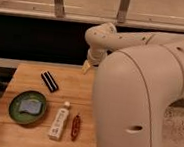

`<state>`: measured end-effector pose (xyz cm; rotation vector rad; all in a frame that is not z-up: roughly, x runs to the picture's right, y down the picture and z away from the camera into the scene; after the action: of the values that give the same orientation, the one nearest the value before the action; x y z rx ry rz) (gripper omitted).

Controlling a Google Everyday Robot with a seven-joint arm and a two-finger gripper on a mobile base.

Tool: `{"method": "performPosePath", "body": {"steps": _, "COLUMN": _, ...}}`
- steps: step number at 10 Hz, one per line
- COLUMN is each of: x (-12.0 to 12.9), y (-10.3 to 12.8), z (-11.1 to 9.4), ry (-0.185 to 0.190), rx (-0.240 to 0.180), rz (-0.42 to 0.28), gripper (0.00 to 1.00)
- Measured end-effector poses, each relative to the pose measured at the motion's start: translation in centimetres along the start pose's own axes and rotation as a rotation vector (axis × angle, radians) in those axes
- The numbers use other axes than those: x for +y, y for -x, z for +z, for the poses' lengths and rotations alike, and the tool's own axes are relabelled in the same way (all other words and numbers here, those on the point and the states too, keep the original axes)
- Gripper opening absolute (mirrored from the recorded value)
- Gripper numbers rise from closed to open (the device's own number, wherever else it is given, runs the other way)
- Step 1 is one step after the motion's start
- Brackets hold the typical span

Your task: Move the arm in a circular motion

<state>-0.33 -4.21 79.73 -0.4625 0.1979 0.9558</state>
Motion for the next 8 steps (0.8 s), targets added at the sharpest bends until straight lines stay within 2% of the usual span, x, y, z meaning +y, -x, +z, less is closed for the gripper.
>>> {"method": "performPosePath", "body": {"steps": 2, "x": 4.8, "y": 0.0, "z": -0.7, "ry": 0.024, "rx": -0.01, "rz": -0.058, "gripper": 0.76}}
{"method": "performPosePath", "body": {"steps": 4, "x": 7.5, "y": -1.0, "z": -1.3, "ry": 0.033, "rx": -0.012, "rz": -0.069, "gripper": 0.76}}
{"method": "performPosePath", "body": {"steps": 6, "x": 7.4, "y": -2.8, "z": -1.8, "ry": 0.034, "rx": -0.009, "rz": -0.044, "gripper": 0.76}}
{"method": "performPosePath", "body": {"steps": 8, "x": 5.3, "y": -5.9, "z": -2.1, "ry": 0.024, "rx": -0.001, "rz": 0.017, "gripper": 0.76}}
